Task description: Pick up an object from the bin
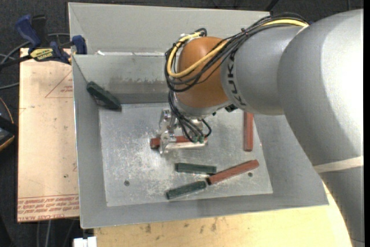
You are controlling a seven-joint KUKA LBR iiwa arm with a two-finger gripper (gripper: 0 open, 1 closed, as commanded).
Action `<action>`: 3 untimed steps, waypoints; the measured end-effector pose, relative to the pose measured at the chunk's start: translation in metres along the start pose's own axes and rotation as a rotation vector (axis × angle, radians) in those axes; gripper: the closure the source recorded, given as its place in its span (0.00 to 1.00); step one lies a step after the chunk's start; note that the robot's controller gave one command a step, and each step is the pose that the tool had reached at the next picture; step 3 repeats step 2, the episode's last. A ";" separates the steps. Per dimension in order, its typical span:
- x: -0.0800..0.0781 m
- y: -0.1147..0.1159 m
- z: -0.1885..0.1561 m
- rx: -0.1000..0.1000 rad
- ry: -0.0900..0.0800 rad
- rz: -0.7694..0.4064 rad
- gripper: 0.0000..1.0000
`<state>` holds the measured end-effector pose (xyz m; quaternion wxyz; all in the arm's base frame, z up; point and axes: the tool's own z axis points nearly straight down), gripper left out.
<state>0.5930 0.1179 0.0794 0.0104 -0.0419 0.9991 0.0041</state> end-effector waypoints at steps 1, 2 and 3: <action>0.000 0.000 0.000 0.000 0.000 0.000 1.00; -0.004 -0.002 -0.184 0.005 0.009 -0.019 1.00; -0.004 -0.002 -0.184 0.005 0.009 -0.019 1.00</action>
Offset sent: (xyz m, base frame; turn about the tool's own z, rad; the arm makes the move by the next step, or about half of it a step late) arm -0.0019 -0.0046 0.1793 -0.0196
